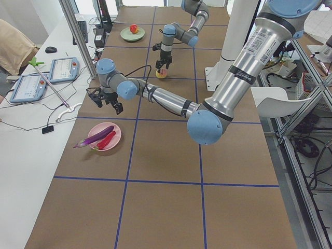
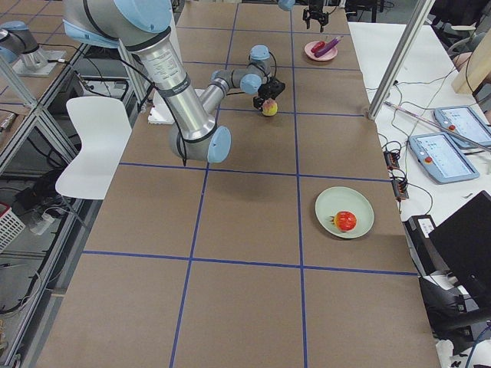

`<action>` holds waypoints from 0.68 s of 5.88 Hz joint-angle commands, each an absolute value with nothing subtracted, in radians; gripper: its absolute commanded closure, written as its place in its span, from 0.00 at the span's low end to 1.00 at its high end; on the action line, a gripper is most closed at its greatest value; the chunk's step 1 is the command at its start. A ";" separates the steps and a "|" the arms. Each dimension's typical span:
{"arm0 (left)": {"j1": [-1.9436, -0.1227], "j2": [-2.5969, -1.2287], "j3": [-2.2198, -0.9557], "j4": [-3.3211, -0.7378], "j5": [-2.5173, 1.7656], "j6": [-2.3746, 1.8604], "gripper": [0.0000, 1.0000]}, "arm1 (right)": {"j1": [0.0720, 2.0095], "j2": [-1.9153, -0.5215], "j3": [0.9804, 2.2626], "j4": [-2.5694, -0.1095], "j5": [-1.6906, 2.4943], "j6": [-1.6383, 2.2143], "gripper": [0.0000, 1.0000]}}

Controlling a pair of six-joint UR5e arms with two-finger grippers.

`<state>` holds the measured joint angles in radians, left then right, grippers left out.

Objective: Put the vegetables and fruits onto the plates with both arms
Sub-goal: 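Close the right gripper on the peach and lift it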

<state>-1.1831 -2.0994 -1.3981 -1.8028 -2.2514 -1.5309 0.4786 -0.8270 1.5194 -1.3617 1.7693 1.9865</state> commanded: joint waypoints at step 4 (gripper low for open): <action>-1.178 -2.102 -1.402 -1.799 -2.247 -1.531 0.00 | 0.471 -0.833 1.445 -1.197 1.700 2.109 0.00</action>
<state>-1.1790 -2.1007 -1.4027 -1.7997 -2.2477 -1.5309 0.4723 -0.8365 1.4674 -1.2316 1.7011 2.0912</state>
